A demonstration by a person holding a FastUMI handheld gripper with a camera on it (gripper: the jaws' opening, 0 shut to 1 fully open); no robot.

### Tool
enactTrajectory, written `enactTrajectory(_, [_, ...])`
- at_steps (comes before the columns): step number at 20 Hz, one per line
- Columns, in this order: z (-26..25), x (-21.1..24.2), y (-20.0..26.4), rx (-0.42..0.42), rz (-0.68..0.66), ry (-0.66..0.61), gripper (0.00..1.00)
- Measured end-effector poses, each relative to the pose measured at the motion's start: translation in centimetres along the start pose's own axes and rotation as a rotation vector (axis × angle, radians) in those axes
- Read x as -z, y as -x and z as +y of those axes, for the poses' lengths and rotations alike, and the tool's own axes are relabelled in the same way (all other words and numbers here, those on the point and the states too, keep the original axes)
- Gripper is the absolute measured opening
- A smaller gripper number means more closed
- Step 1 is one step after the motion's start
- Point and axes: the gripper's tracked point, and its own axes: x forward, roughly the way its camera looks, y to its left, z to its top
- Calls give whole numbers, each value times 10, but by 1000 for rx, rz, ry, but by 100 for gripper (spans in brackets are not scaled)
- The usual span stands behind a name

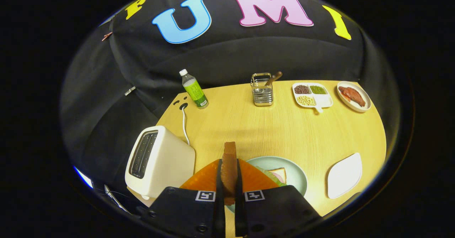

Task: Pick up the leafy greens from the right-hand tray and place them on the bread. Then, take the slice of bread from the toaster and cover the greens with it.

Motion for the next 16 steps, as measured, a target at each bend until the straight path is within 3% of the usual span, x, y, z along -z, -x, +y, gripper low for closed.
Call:
enactTrajectory(4, [-12,22,-12,-15,25,-37,15])
enactTrajectory(13, [-58,45,-18,44,41,-90,15])
enactTrajectory(16, [-75,48,-20,86,37,-103,22])
